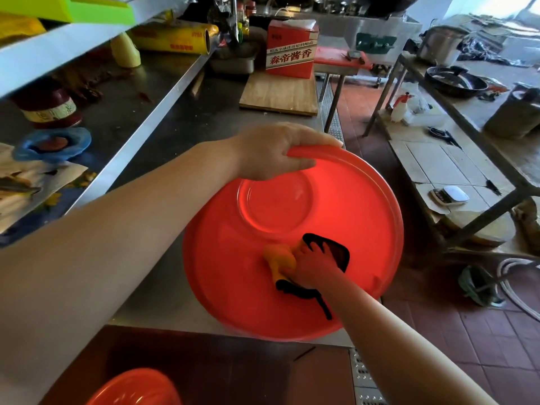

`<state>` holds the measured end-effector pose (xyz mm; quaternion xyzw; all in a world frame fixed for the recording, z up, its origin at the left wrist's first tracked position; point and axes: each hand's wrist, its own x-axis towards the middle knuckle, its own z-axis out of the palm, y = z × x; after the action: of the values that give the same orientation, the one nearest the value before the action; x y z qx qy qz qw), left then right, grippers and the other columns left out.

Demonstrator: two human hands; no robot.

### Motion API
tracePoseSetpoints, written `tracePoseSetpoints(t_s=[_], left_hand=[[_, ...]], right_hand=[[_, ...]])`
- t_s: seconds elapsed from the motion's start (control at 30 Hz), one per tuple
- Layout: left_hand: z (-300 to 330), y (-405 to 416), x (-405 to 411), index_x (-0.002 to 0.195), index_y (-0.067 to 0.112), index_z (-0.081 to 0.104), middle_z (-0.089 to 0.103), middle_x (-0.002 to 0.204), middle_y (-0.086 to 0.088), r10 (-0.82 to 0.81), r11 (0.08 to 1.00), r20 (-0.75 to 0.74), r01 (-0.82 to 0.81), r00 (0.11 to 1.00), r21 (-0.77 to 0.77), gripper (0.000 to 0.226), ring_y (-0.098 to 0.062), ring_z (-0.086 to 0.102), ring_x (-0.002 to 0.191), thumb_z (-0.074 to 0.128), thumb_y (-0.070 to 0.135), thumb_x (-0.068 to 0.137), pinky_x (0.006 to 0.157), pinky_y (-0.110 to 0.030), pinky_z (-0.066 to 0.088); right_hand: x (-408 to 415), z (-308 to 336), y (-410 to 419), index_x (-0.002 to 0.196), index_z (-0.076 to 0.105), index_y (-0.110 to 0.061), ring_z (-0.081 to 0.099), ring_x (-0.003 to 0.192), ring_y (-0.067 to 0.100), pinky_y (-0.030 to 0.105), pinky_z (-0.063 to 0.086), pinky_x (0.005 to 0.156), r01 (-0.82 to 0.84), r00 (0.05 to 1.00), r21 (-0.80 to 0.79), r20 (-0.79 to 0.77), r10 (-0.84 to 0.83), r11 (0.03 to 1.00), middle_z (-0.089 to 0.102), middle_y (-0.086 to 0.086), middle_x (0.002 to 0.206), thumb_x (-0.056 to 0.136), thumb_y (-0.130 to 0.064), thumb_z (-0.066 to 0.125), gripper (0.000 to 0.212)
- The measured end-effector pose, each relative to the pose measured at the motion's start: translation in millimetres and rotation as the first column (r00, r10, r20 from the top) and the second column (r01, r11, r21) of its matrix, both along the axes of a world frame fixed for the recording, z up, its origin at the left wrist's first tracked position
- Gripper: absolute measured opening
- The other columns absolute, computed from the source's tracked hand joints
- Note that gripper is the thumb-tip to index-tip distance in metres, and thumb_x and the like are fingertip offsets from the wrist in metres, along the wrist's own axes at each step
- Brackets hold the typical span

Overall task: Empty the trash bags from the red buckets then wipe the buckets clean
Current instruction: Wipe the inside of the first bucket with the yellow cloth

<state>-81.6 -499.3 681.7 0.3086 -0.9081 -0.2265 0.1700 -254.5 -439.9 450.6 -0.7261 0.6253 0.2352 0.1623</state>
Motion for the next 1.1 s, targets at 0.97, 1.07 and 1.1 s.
tracePoseSetpoints(t_s=[0.97,1.07,1.1], left_hand=[[7,-45,20,0.113,0.02,0.057,0.057,0.12,0.004,0.196,0.954,-0.024,-0.196,0.98,-0.225,0.032,-0.013,0.051,0.119,0.056,0.046,0.094,0.104,-0.046,0.04],[5,-39,18,0.124,0.033,0.063,0.06,0.121,0.01,0.221,0.923,-0.081,-0.235,0.972,-0.305,0.039,-0.01,0.052,0.118,0.053,0.055,0.093,0.103,-0.048,0.04],[4,-36,18,0.132,0.039,0.058,0.059,0.124,0.01,0.211,0.931,-0.059,-0.219,0.976,-0.291,0.042,-0.01,0.05,0.121,0.049,0.055,0.094,0.105,-0.049,0.039]], right_hand=[[29,-16,-85,0.149,0.037,-0.013,0.038,0.136,0.034,0.044,0.03,0.112,0.156,0.985,0.146,0.05,-0.165,0.977,0.044,0.013,0.149,0.099,-0.06,0.025,0.07],[26,-16,-85,0.149,0.037,-0.012,0.037,0.137,0.035,0.046,0.029,0.114,0.202,0.973,0.164,0.075,-0.217,0.965,0.043,0.013,0.149,0.097,-0.063,0.025,0.073],[26,-17,-86,0.149,0.038,-0.012,0.038,0.136,0.035,0.046,0.031,0.113,0.212,0.97,0.179,0.08,-0.229,0.961,0.043,0.012,0.149,0.096,-0.064,0.025,0.075]])
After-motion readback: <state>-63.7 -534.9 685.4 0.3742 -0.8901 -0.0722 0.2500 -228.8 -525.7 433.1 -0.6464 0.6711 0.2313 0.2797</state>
